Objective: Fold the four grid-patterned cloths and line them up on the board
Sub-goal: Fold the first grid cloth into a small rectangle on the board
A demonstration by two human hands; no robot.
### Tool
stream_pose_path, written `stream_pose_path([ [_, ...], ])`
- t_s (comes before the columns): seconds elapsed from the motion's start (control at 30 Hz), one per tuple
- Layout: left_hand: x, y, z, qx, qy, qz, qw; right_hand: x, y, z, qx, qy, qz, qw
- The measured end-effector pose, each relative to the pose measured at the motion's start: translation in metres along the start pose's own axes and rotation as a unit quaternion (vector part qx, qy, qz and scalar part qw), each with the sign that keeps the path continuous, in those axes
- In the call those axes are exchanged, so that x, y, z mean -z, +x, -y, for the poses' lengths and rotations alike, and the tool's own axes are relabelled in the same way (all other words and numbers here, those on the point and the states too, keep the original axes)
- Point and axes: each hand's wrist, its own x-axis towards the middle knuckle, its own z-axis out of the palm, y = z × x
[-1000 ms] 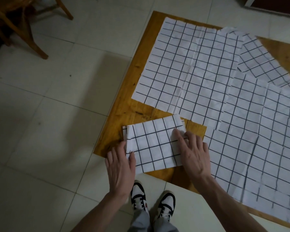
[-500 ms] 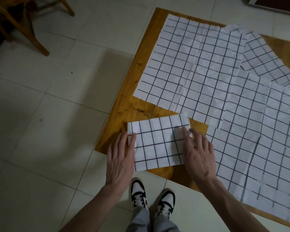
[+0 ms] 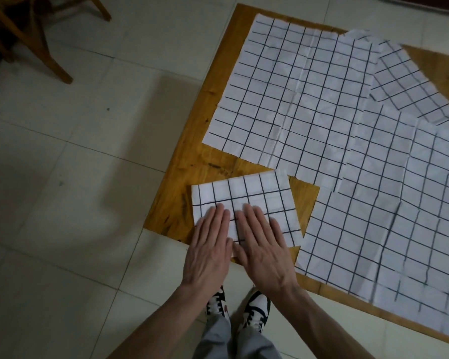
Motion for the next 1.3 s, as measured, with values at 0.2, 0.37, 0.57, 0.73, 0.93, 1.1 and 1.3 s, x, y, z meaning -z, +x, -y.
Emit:
stream_pose_path([
  [0.2,0.002,0.001,0.006,-0.01,0.017,0.005,1.0,0.004,-0.003,-0.023,0.01,-0.023,0.027,0.999],
  [0.37,0.006,0.001,0.007,-0.015,0.022,0.018,0.999,0.014,-0.011,-0.051,-0.026,-0.024,0.037,0.999],
  [0.57,0.007,0.002,0.008,-0.019,0.027,0.02,0.999,0.022,-0.016,-0.068,-0.062,-0.013,0.047,0.997],
  [0.73,0.008,0.004,0.01,-0.026,0.027,0.017,0.999,0.027,-0.02,-0.084,-0.058,-0.029,0.046,0.997],
  [0.93,0.012,0.019,0.026,-0.065,0.048,0.033,0.996,0.025,-0.022,-0.08,-0.071,-0.034,0.033,0.996],
  [1.1,0.023,0.038,0.047,-0.112,0.084,0.047,0.989,0.025,-0.024,-0.068,-0.09,-0.022,0.019,0.995],
  [1.3,0.025,0.036,0.046,-0.107,0.112,0.054,0.986,0.029,-0.022,-0.056,-0.114,0.009,0.021,0.993],
])
